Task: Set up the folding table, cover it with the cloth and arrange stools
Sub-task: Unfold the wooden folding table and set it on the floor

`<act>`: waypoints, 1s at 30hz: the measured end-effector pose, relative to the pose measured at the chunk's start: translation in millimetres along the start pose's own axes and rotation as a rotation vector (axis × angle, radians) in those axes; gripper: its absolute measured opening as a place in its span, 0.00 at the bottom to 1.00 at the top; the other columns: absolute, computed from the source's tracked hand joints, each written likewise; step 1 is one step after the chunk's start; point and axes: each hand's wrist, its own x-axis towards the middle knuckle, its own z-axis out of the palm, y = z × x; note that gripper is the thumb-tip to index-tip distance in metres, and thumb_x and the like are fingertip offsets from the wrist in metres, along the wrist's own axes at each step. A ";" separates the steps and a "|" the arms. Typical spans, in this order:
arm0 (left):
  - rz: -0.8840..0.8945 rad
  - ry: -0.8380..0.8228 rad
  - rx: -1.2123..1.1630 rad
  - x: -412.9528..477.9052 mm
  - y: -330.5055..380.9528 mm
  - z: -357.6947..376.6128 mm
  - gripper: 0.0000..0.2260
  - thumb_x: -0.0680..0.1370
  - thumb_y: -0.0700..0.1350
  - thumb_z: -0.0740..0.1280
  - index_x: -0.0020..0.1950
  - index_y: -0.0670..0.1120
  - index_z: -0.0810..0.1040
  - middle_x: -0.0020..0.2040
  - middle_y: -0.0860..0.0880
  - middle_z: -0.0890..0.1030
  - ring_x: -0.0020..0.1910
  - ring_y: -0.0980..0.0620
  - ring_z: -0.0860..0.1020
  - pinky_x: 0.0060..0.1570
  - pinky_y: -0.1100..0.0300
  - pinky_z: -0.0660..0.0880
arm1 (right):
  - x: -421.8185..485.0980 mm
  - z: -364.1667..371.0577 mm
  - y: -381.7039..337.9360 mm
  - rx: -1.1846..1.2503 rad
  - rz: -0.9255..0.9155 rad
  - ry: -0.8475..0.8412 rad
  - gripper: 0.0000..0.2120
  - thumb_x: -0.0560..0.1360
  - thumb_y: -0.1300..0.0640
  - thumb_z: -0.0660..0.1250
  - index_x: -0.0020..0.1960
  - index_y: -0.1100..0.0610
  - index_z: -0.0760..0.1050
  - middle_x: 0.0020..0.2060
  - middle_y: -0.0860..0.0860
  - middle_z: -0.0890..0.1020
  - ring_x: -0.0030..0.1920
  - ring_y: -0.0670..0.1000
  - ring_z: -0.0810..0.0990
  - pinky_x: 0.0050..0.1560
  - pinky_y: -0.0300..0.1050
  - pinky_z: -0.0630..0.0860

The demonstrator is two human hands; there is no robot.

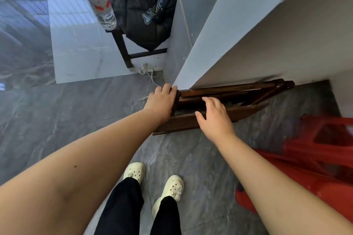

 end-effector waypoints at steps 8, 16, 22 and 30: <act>0.038 0.008 -0.106 -42.8 13.0 25.4 0.35 0.71 0.36 0.66 0.74 0.48 0.55 0.70 0.46 0.60 0.64 0.43 0.64 0.59 0.49 0.68 | 1.5 12.0 18.6 0.354 0.356 0.092 0.25 0.78 0.50 0.62 0.72 0.54 0.61 0.67 0.56 0.63 0.61 0.58 0.72 0.59 0.49 0.69; 0.089 0.065 0.019 -78.1 35.2 64.3 0.39 0.62 0.37 0.73 0.71 0.44 0.65 0.64 0.45 0.70 0.53 0.44 0.73 0.45 0.52 0.74 | -15.3 36.9 35.6 0.420 0.644 0.064 0.22 0.78 0.49 0.60 0.71 0.50 0.63 0.66 0.56 0.59 0.46 0.55 0.76 0.49 0.46 0.73; 0.057 0.109 -0.042 -76.2 36.3 62.5 0.36 0.63 0.33 0.70 0.70 0.44 0.66 0.64 0.44 0.70 0.52 0.43 0.72 0.47 0.51 0.73 | -24.7 44.7 52.4 0.166 0.436 0.103 0.23 0.79 0.45 0.55 0.73 0.48 0.61 0.59 0.54 0.64 0.51 0.55 0.74 0.51 0.50 0.75; 0.015 0.142 -0.112 -80.1 39.7 71.7 0.33 0.66 0.31 0.67 0.70 0.46 0.66 0.65 0.45 0.70 0.54 0.42 0.71 0.50 0.50 0.71 | -26.0 47.7 86.7 -0.352 0.003 0.243 0.20 0.69 0.59 0.71 0.61 0.57 0.74 0.60 0.60 0.72 0.61 0.61 0.70 0.61 0.57 0.68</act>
